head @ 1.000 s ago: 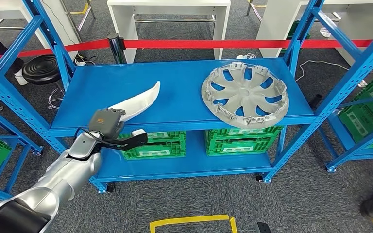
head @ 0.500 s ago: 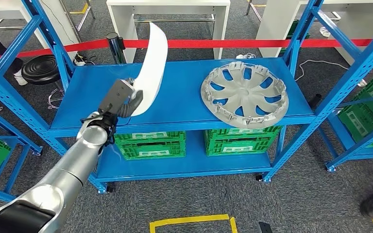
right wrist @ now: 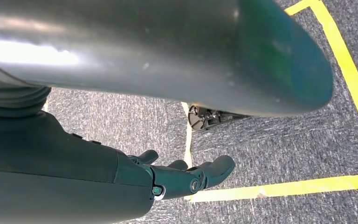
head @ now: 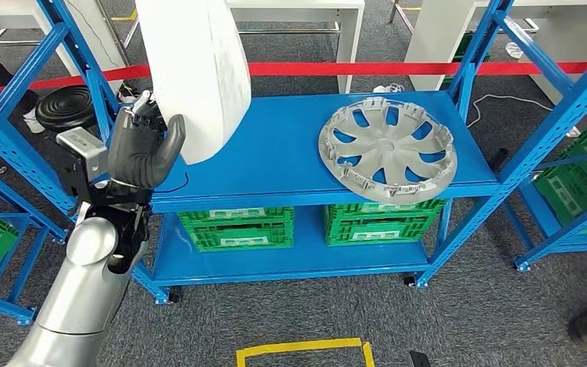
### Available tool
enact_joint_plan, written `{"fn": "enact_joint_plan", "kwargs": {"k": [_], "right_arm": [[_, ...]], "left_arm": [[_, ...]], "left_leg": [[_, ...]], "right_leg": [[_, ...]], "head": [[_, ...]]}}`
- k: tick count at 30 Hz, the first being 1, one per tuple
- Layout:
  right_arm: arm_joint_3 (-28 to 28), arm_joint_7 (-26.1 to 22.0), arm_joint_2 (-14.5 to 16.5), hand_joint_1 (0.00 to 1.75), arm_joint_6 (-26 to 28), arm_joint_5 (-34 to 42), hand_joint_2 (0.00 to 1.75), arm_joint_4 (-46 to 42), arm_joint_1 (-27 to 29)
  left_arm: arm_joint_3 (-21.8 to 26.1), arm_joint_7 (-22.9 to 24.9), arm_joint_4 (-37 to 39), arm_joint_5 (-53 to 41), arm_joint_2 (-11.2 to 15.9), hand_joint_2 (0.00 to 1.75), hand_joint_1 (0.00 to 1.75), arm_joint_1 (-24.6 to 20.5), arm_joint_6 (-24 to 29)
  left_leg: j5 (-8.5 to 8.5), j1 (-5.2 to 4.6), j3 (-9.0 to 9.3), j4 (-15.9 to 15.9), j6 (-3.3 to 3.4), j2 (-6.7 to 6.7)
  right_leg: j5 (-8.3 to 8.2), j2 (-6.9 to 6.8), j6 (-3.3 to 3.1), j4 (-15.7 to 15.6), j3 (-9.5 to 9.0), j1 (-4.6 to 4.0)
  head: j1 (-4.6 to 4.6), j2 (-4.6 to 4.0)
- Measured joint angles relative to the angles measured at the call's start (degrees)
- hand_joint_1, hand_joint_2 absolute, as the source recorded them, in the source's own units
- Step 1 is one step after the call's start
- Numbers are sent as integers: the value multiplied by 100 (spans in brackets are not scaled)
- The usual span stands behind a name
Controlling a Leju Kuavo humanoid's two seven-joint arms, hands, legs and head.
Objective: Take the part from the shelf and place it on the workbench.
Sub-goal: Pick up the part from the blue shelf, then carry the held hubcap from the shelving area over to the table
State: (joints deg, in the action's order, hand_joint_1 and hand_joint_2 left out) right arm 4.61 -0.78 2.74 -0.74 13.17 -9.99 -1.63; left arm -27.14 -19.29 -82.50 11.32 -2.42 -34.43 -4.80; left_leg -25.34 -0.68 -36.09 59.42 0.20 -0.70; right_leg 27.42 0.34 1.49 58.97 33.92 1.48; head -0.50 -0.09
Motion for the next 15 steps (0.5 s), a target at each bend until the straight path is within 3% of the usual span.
{"fn": "enact_joint_plan", "kwargs": {"k": [3,4,6,8,9,10,11,13,15], "right_arm": [[2,-25,6,0,-21,1,0,0,1],[3,-36,7,0,-26,2,0,0,1],[3,-51,9,0,-38,3,0,0,1],[3,-41,10,0,-45,3,0,0,4],[3,-24,10,0,-40,5,0,0,8],[5,-3,10,0,-32,9,0,0,12],[8,14,10,0,-22,15,0,0,13],[23,27,16,0,-3,37,0,0,0],[40,23,31,0,5,60,0,0,-19]], "left_arm": [[9,20,-248,-4,48,175,175,129,-67],[14,24,-305,-7,56,175,175,155,-78],[30,34,-390,-22,72,175,175,206,-100],[52,56,-445,-62,95,175,175,286,-142],[68,74,-470,-93,106,175,175,337,-174],[86,92,-494,-132,114,175,175,380,-216],[106,106,-515,-166,119,175,175,413,-258],[146,124,-560,-222,124,175,175,436,-330],[175,131,-594,-250,128,175,175,430,-371]], "left_leg": [[44,9,22,-36,60,6],[72,26,33,-71,88,14],[115,51,42,-124,132,36],[125,49,16,-114,142,51],[129,48,-3,-99,136,57],[136,53,-29,-79,126,60],[146,62,-60,-53,110,59],[169,76,-131,11,60,51],[199,71,-181,59,-15,38]], "right_leg": [[1,0,58,2,-16,13],[77,-2,69,78,11,10],[429,-9,82,567,204,7],[807,-9,99,1311,497,3],[871,-9,106,1538,571,5],[825,-10,110,1555,544,8],[687,-12,114,1338,401,15],[404,-12,106,592,-39,19],[286,7,41,201,-232,-4]], "head": [[0,0],[-3,0],[-8,0],[-10,0],[-9,0],[-9,0],[-10,0],[-10,0],[-4,0]]}}
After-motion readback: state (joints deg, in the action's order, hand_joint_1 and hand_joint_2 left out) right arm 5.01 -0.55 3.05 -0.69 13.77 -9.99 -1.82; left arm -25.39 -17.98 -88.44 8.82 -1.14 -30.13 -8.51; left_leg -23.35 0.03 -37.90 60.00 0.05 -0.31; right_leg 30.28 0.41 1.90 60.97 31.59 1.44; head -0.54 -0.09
